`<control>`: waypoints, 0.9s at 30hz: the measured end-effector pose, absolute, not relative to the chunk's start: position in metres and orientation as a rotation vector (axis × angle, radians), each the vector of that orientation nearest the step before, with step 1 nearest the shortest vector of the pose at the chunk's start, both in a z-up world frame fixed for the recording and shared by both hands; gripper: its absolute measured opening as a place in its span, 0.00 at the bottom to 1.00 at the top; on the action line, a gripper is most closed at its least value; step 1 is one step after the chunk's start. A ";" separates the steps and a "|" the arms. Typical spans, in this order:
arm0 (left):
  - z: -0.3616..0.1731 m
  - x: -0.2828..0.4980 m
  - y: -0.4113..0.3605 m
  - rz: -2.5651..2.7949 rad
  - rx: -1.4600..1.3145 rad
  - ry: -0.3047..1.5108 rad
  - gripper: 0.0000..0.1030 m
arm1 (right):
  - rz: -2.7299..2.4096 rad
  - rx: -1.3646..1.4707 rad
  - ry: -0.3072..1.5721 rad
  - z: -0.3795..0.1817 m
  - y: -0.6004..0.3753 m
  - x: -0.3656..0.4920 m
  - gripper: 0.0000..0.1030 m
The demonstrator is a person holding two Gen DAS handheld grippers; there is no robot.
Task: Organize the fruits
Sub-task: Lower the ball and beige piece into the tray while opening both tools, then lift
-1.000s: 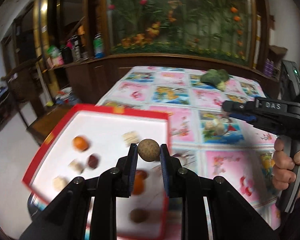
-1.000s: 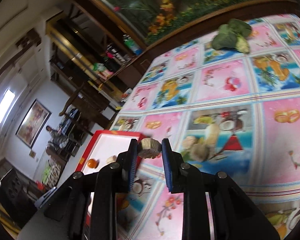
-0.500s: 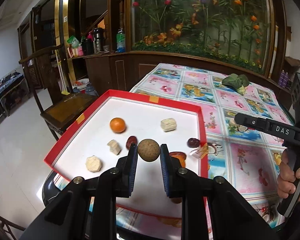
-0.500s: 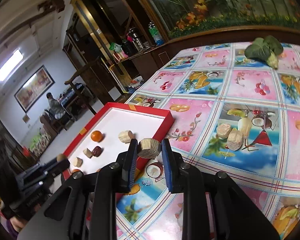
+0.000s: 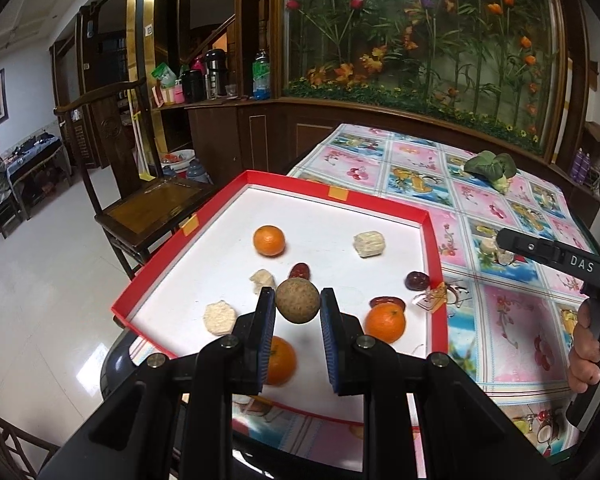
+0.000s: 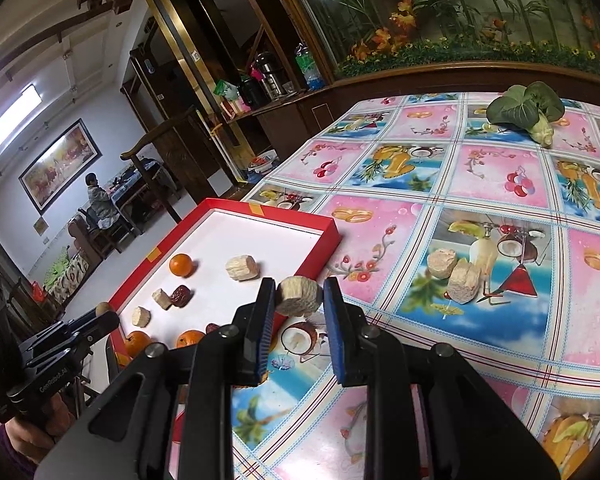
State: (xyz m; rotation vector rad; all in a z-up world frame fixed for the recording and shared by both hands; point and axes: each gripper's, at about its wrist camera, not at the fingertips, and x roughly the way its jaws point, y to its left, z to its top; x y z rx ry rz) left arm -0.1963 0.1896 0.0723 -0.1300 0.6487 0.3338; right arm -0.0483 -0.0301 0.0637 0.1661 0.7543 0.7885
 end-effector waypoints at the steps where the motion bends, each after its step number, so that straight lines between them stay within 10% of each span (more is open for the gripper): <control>1: 0.073 -0.198 0.192 0.340 -0.129 0.647 0.21 | 0.790 0.166 0.755 0.063 -0.030 -0.048 0.26; 27: 0.059 -0.182 0.274 0.431 -0.169 0.693 0.21 | 0.909 0.231 0.917 0.046 0.103 -0.052 0.26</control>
